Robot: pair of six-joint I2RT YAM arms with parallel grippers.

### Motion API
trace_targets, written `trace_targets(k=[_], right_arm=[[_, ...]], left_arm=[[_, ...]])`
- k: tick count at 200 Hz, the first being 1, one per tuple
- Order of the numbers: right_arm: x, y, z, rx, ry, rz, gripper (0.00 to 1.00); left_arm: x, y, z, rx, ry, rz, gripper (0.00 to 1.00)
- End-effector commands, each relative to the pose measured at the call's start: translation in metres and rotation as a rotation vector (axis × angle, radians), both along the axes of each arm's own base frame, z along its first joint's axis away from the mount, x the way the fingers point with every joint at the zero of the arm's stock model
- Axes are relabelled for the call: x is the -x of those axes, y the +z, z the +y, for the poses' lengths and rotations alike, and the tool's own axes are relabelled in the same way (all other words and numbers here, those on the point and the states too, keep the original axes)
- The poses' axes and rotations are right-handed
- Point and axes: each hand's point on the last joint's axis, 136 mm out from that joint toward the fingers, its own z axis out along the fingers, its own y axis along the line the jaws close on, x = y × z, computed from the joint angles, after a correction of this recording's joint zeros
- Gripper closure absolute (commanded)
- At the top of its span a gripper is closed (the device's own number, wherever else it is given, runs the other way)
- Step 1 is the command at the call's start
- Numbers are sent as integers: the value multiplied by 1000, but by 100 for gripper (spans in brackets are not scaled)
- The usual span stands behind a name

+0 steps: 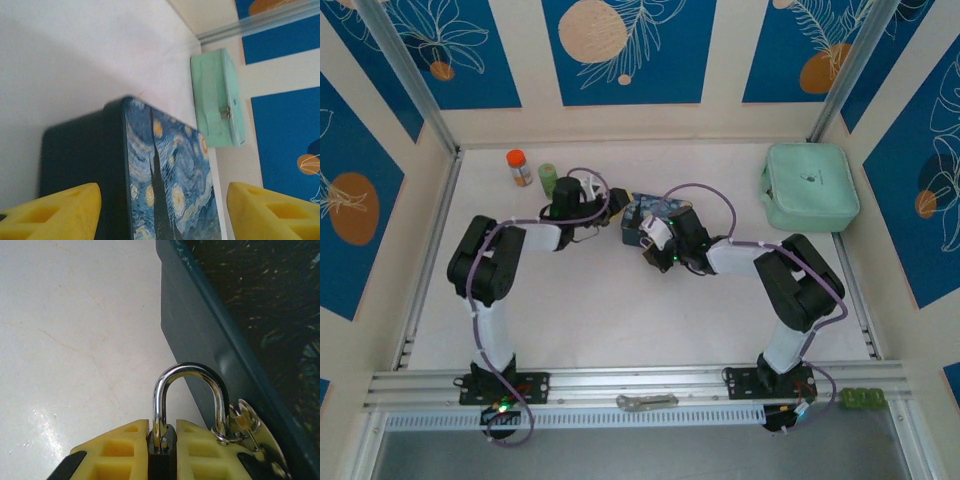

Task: Unlock the padlock with the key

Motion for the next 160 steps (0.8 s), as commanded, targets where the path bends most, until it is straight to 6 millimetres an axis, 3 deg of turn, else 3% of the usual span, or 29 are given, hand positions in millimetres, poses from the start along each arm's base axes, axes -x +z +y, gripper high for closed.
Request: trace_targets(k=[1, 42, 91, 126, 160], right_arm=[[-1, 8, 11, -16, 51, -25, 100], [-6, 9, 19, 10, 95, -55, 100], [-19, 21, 44, 47, 171, -147, 100], [-38, 41, 42, -89, -49, -66, 100], [-43, 43, 38, -147, -200, 1, 100]], left_arm=[[5, -9, -14, -7, -39, -3, 38], [15, -18, -28, -6, -78, 11, 51], [29, -22, -41, -11, -115, 23, 55], [38, -21, -44, 20, -105, 33, 60], [49, -19, -42, 55, -87, 41, 63]])
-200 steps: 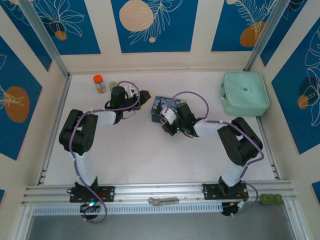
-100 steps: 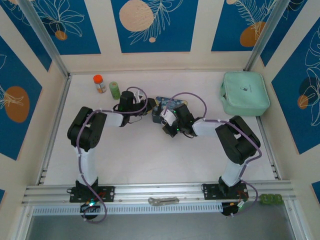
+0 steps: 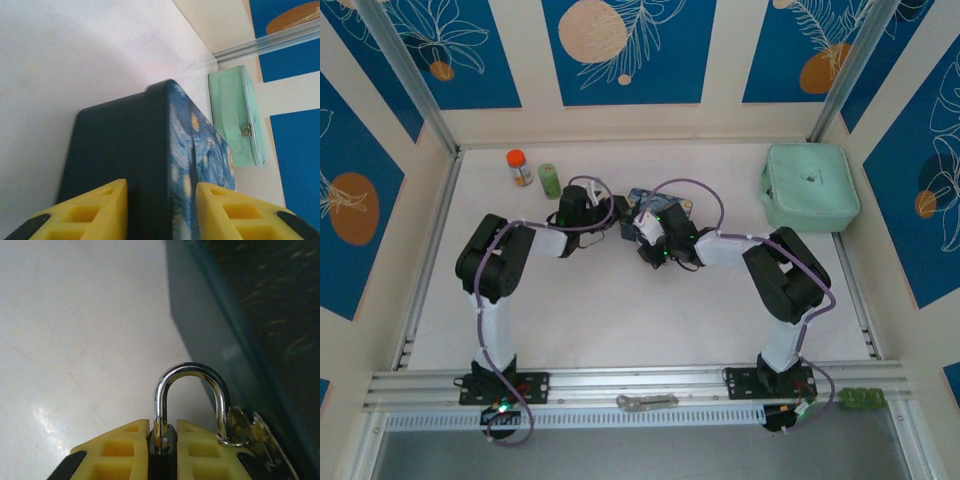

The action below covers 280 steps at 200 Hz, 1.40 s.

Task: Unlock the padlock with the key

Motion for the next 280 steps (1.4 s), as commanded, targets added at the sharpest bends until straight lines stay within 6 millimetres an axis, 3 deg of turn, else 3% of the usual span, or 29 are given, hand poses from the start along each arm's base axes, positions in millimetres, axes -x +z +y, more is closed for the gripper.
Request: trace_targets(k=[1, 20, 30, 51, 71, 87, 121, 166, 211, 241, 280], right_arm=[[-28, 51, 27, -187, -104, -89, 100], [-22, 46, 33, -155, -67, -115, 100], [-19, 39, 34, -109, -32, -147, 100], [-14, 24, 27, -41, -13, -139, 100], [-11, 20, 22, -55, -22, -131, 100], [-8, 18, 24, -65, -6, -131, 100], [-5, 16, 26, -72, 30, -147, 100], [-5, 19, 27, -88, 27, -117, 100], [1, 18, 31, -98, 50, -111, 100], [4, 16, 30, -91, 59, -108, 100], [9, 15, 31, -96, 82, -99, 100]], left_arm=[[56, 2, -46, 78, -199, 59, 63], [62, 1, -45, 89, -201, 68, 62], [62, 4, -40, 92, -192, 63, 57], [57, 15, -17, 100, -149, 48, 44], [57, 32, 7, 107, -113, 29, 41], [66, 41, 13, 97, -114, 23, 40], [90, 39, 13, 120, -120, 57, 50], [103, 3, 20, 74, -90, 110, 51], [83, 8, -2, 193, -83, 42, 64], [72, 11, -7, 246, -57, 9, 65], [73, 4, -5, 235, -39, 8, 63]])
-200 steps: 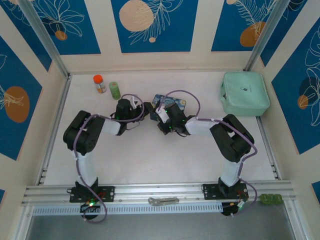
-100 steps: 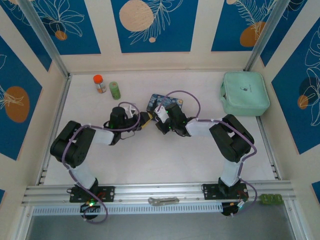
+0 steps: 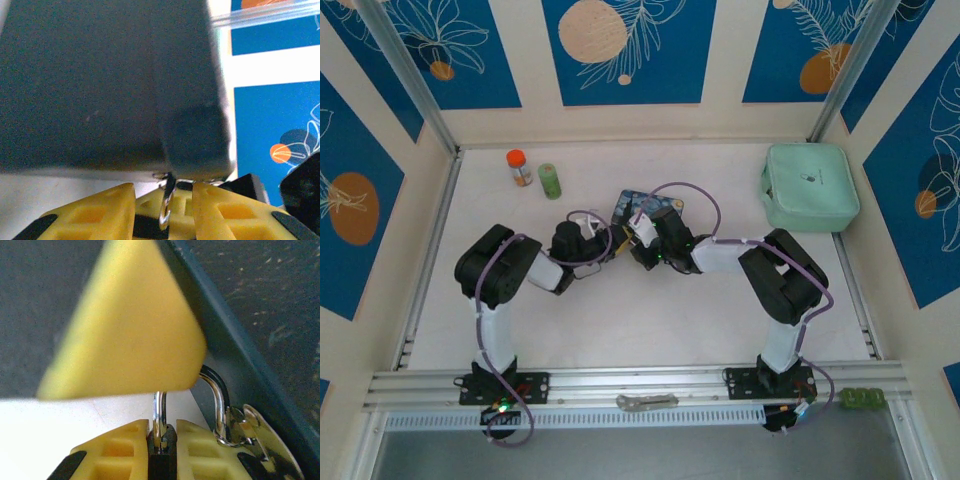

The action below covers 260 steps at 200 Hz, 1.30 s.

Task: Unlock the padlock with the key

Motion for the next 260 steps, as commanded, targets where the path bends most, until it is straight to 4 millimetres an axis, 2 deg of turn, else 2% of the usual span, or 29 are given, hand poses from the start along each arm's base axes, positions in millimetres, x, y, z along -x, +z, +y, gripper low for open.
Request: trace_targets(k=[1, 52, 75, 99, 116, 132, 145, 155, 164, 167, 179, 197, 212, 229, 244, 260], right_arm=[[6, 10, 12, -42, 61, -23, 100], [8, 13, 14, -54, 75, -26, 100], [9, 13, 14, -53, 81, -22, 100], [11, 14, 12, -52, 71, -5, 100], [16, 19, 9, -64, 62, 22, 100], [23, 28, 4, -85, 37, 91, 78], [28, 38, -4, -110, -2, 172, 66], [31, 46, -10, -137, -29, 228, 45], [34, 54, -15, -158, -52, 268, 33], [34, 58, -17, -166, -60, 277, 26], [35, 69, -24, -185, -97, 313, 22], [21, 81, -44, -176, -256, 357, 22], [-1, 87, -71, -168, -464, 401, 23], [-24, 84, -105, -171, -711, 438, 23], [-40, 76, -120, -194, -846, 450, 23], [-51, 66, -125, -189, -918, 441, 23]], left_arm=[[-6, 14, -3, 38, 21, -68, 63], [-7, 3, -16, 53, -6, -46, 69], [-7, 3, -19, 53, -13, -50, 79], [-8, 3, -19, 43, -14, -56, 100], [-8, 1, -18, 33, -12, -57, 100], [-8, -2, -17, 21, -10, -60, 100], [-8, -3, -17, 15, -8, -64, 100], [-8, -4, -17, 12, -9, -66, 100], [-8, -4, -17, 8, -7, -69, 100], [-8, -5, -16, 5, -6, -71, 100], [-8, -5, -16, -3, -5, -77, 100], [-8, -6, -15, -13, -2, -86, 100], [-8, -6, -14, -19, 1, -94, 100], [-8, -7, -12, -29, 6, -97, 100], [-8, -8, -11, -32, 15, -98, 100], [-8, -10, -9, -35, 29, -95, 100]])
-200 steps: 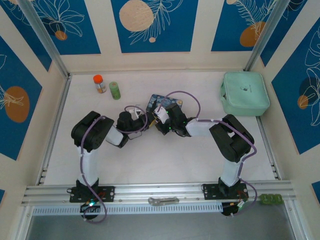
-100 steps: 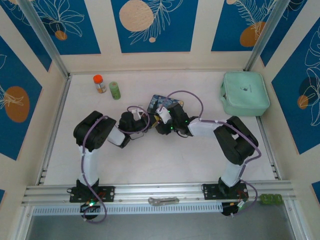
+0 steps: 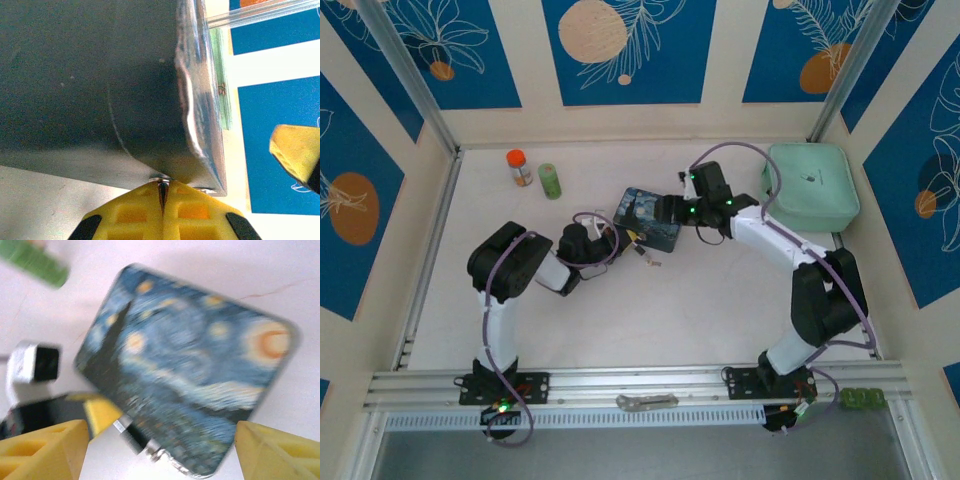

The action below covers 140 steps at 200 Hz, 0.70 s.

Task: Unlock the padlock with the key

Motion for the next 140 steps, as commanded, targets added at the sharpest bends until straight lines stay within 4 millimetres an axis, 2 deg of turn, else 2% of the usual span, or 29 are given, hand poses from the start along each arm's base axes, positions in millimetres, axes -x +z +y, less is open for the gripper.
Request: trace_targets(k=[1, 38, 61, 105, 140], right_arm=[[-5, -37, -26, 47, -241, 143, 23], [-19, -70, -25, 86, -300, 198, 23], [-22, -81, -21, 79, -314, 208, 23], [-16, -103, -28, 89, -384, 251, 25], [-10, -112, -33, 96, -416, 261, 25]], left_arm=[[-1, 3, 3, -10, 20, -42, 100], [-1, -1, 7, -11, 49, -39, 100], [-1, -4, 10, 16, 78, -25, 100], [-2, -7, 24, 22, 158, -25, 100], [-2, -10, 45, -10, 251, -22, 100]])
